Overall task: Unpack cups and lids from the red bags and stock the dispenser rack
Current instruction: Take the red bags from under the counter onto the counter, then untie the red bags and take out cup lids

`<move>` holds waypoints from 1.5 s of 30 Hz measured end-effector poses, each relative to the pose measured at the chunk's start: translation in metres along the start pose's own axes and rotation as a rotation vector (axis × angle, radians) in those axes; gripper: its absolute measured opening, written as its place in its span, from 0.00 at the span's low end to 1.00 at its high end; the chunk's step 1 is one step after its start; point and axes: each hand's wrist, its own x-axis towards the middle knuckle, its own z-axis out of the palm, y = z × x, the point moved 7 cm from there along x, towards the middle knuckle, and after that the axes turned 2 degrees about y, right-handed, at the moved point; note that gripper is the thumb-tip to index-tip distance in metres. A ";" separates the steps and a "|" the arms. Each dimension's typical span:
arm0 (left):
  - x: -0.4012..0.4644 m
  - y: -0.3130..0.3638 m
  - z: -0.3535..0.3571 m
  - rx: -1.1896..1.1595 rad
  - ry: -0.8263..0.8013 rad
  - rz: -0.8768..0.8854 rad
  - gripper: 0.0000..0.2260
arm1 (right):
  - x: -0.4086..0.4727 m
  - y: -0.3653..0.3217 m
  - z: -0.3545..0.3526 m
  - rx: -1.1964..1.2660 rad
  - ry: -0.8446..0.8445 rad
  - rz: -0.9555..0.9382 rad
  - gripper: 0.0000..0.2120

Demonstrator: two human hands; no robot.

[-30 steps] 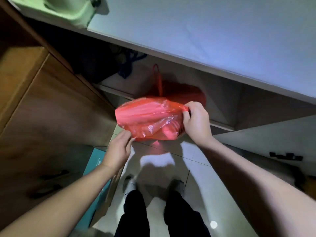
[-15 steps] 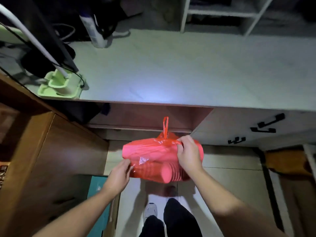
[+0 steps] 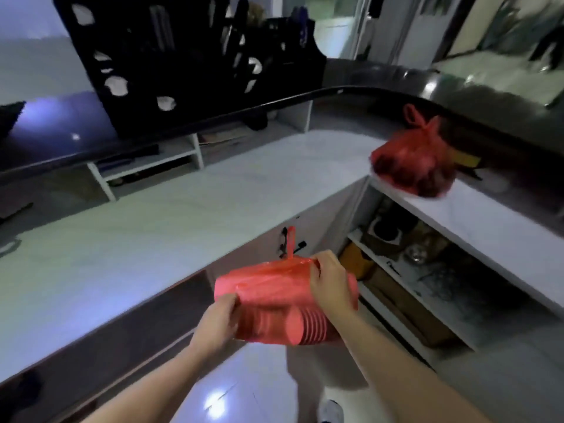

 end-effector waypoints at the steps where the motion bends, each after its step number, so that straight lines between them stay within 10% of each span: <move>1: 0.020 0.026 0.005 -0.007 0.002 0.030 0.13 | 0.013 0.009 -0.025 -0.011 0.050 0.003 0.04; 23: 0.334 0.566 0.251 -0.173 -0.134 0.406 0.04 | 0.274 0.306 -0.483 -0.176 0.650 0.137 0.05; 45: 0.461 0.694 0.470 0.190 -0.531 0.849 0.04 | 0.276 0.527 -0.524 -0.385 0.527 0.646 0.09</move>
